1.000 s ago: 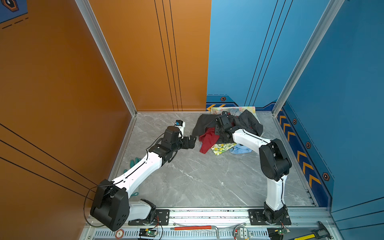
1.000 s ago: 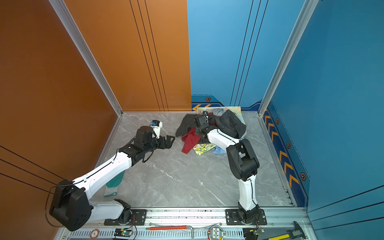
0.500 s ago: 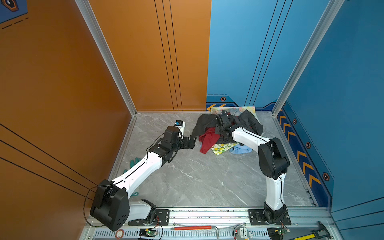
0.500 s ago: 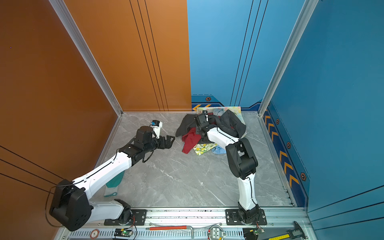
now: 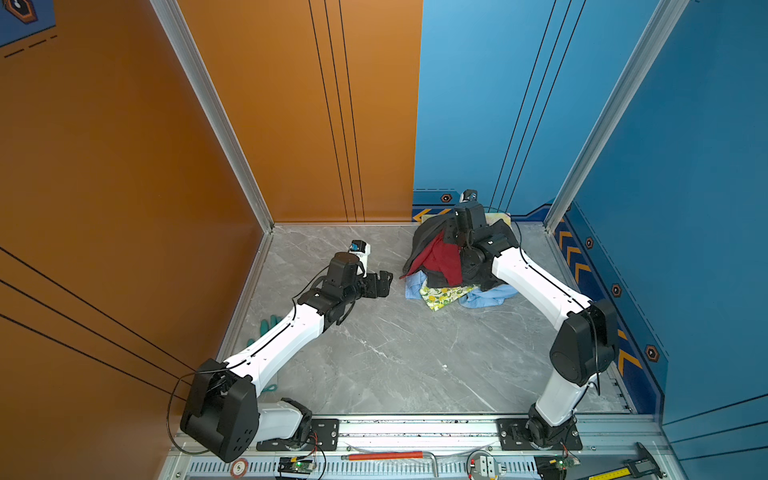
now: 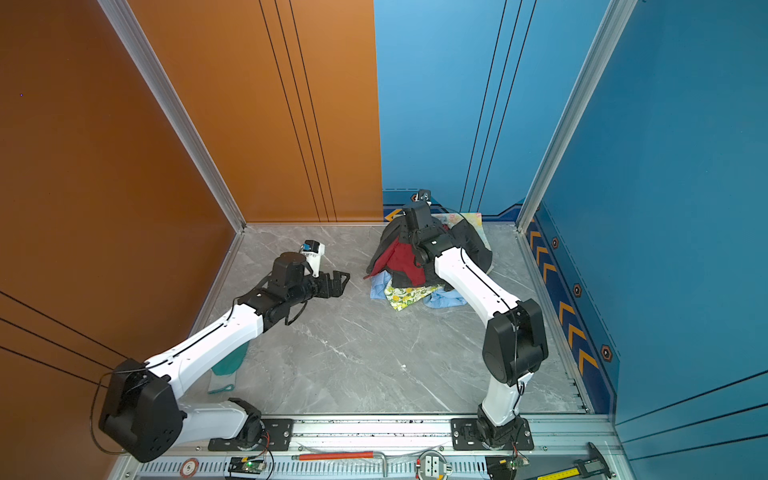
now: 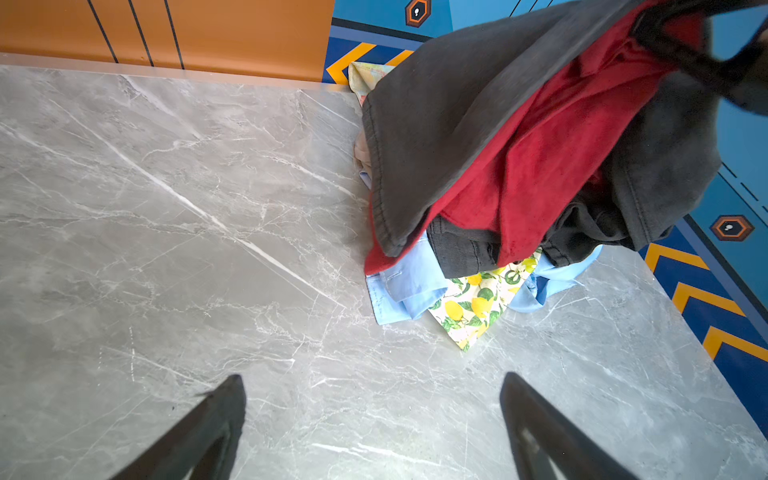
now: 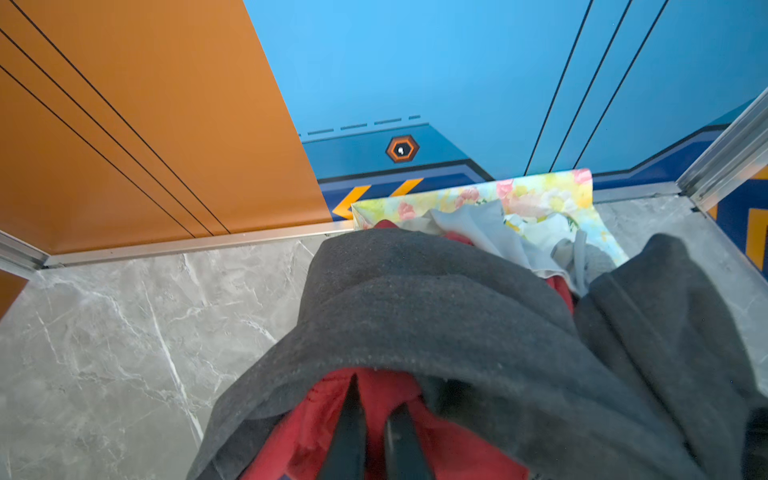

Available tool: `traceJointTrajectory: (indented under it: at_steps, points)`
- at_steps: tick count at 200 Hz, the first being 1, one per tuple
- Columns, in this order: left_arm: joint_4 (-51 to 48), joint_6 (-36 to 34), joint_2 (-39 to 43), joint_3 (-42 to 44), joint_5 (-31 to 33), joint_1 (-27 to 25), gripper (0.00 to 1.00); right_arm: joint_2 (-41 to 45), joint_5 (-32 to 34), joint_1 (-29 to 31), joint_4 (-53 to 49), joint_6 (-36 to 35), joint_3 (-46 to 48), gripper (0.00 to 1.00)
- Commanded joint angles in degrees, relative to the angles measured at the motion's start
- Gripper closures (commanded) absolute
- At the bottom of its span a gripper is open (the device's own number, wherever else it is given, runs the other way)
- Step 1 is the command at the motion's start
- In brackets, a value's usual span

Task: Pick out a specific cloth from the pile
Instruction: 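Grasp the grey jacket and red shirt with the right gripper, then lift the grey jacket and red shirt upward with the right gripper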

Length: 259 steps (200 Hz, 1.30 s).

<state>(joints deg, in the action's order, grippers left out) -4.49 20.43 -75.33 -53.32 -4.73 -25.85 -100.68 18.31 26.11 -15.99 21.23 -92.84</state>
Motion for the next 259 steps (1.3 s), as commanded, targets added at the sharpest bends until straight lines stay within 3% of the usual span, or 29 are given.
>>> traceJointTrajectory:
  at_steps: [1, 39, 74, 93, 117, 159, 210, 259]
  points:
    - [0.0, -0.8, 0.0, -0.1, 1.3, -0.3, 0.05, 3.6, 1.4, -1.5, 0.6, -1.0, -3.8, 1.00]
    - [0.1, -1.2, -0.2, 0.0, 1.7, -0.5, 0.05, 3.0, -2.8, -5.0, -2.6, 0.2, -11.5, 1.00]
    - [0.1, -1.4, -0.1, -0.1, 1.9, -0.8, 0.05, -1.4, -8.8, -9.2, -12.3, 1.9, -19.4, 1.00]
    - [-0.1, -1.6, -0.1, 0.0, 2.1, -1.0, 0.04, -1.3, -13.3, -10.2, -15.1, 3.0, -15.7, 1.00]
    - [-0.4, -2.0, -0.2, -0.1, 2.4, -1.4, 0.04, 1.9, -16.8, -9.8, -15.8, 2.9, -4.3, 1.00]
    - [-0.3, -1.6, -0.7, -0.4, 1.7, -1.7, 0.05, 7.8, -18.9, -8.8, -19.0, 0.8, 8.4, 1.00]
    - [-0.4, -1.3, -1.4, -0.5, 1.4, -1.8, 0.05, 12.4, -18.3, -7.0, -24.3, -2.6, 9.4, 1.00]
    - [-0.4, -1.6, -2.1, -0.5, 1.9, -1.8, 0.05, 15.9, -19.2, -6.0, -25.1, -3.5, 2.8, 1.00]
